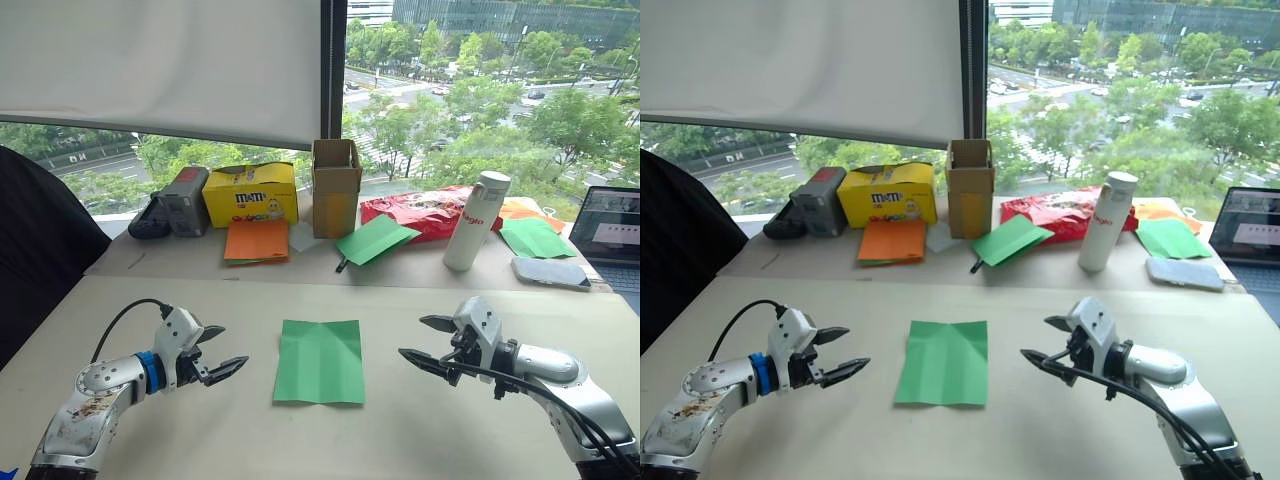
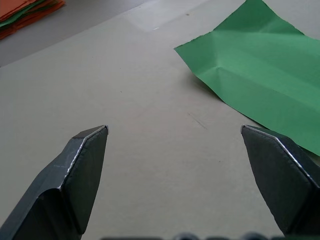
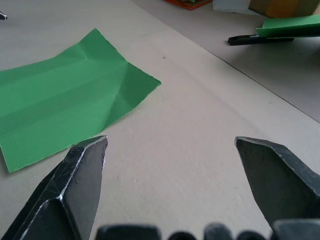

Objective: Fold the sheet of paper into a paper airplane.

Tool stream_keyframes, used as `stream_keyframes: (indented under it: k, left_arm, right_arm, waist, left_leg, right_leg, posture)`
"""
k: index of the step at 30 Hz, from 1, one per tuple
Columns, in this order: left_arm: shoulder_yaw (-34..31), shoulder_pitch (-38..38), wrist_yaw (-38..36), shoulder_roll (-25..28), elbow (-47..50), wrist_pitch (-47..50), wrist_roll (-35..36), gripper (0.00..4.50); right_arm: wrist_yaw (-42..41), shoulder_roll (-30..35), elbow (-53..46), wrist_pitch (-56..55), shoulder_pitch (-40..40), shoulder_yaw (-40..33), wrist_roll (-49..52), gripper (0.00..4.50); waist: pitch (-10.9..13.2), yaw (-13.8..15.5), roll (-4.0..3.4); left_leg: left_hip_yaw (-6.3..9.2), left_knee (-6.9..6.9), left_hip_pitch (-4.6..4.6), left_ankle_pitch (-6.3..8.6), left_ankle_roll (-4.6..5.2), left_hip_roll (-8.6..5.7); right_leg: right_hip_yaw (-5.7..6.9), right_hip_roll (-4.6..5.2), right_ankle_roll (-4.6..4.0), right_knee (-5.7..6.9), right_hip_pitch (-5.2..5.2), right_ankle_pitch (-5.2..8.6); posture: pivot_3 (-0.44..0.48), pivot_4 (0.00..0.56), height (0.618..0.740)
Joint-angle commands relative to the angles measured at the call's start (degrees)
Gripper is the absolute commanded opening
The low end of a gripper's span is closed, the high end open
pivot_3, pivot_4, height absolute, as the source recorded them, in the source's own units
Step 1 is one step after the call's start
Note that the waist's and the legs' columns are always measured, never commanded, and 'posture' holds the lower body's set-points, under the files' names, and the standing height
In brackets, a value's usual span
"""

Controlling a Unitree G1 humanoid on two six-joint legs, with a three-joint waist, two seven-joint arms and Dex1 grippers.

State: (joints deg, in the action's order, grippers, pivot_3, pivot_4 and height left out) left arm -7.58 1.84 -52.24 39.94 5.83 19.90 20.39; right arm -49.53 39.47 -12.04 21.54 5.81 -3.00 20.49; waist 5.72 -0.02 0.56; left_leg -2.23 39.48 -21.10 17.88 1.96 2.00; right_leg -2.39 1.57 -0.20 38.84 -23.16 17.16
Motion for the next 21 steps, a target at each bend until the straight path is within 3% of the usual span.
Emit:
stream_keyframes:
  k: [1, 4, 7, 9, 20, 21]
  left_arm:
    - [-1.38, 0.66, -2.68, 1.17, 3.13, 2.89, 4.44, 4.5]
    - [-2.14, 3.56, -6.68, 1.74, 4.7, 6.32, 10.22, 4.5]
    - [-0.12, 6.99, -8.91, 3.19, 4.55, 7.95, 10.69, 4.5]
    - [2.1, 9.7, -11.01, 3.91, 4.08, 8.19, 10.1, 3.7]
    - [15.72, 22.31, -16.76, -1.72, -8.39, -4.49, -1.18, 0.04]
    - [16.77, 22.38, -16.84, -2.3, -9.05, -4.77, -2.09, 0.0]
  right_arm:
    - [-0.45, 0.94, -1.48, -1.33, 0.17, -1.39, 0.04, 4.47]
    - [-1.29, 2.71, -5.19, 2.17, -0.52, -1.46, 1.56, 4.47]
    - [-1.65, 4.11, -8.28, 5.35, -0.47, -1.69, 3.43, 4.47]
    - [-2.1, 5.05, -11.09, 8.23, -0.76, -1.51, 5.13, 4.5]
    - [3.88, 2.94, -16.78, 12.12, -1.11, 0.77, 4.08, 0.89]
    - [4.17, 2.98, -16.52, 11.7, -1.19, 1.12, 3.28, 0.59]
  waist:
    - [0.0, 0.0, -0.01]
    - [-0.02, 0.08, -0.05]
    - [-0.01, 0.17, -0.02]
    - [0.0, 0.16, -0.01]
    - [-0.03, 0.16, -0.04]
    - [-0.03, 0.15, -0.04]
  left_leg:
    - [0.0, 0.0, 0.0, 0.0, 0.0, 0.0]
    - [0.0, 0.04, -0.03, 0.0, 0.0, 0.0]
    - [0.02, 0.14, -0.05, 0.0, 0.0, 0.0]
    - [0.02, 0.14, -0.03, 0.0, 0.0, -0.01]
    - [-0.01, 0.22, -0.08, 0.0, 0.01, -0.09]
    - [-0.02, 0.23, -0.09, 0.0, 0.01, -0.09]
  right_leg:
    - [0.0, 0.0, 0.0, 0.0, 0.0, 0.0]
    - [0.01, -0.01, 0.0, 0.03, -0.02, 0.0]
    - [0.04, -0.09, 0.02, 0.05, 0.01, 0.01]
    - [0.03, -0.14, 0.11, 0.05, 0.03, 0.06]
    - [0.0, -0.21, 0.07, 0.05, 0.04, 0.04]
    - [-0.01, -0.2, 0.05, 0.05, 0.04, 0.03]
  posture:
    - [0.0, 0.15, 0.656]
    - [0.0, 0.15, 0.656]
    - [0.0, 0.15, 0.656]
    - [0.0, 0.15, 0.656]
    - [0.0, 0.15, 0.656]
    - [0.0, 0.15, 0.656]
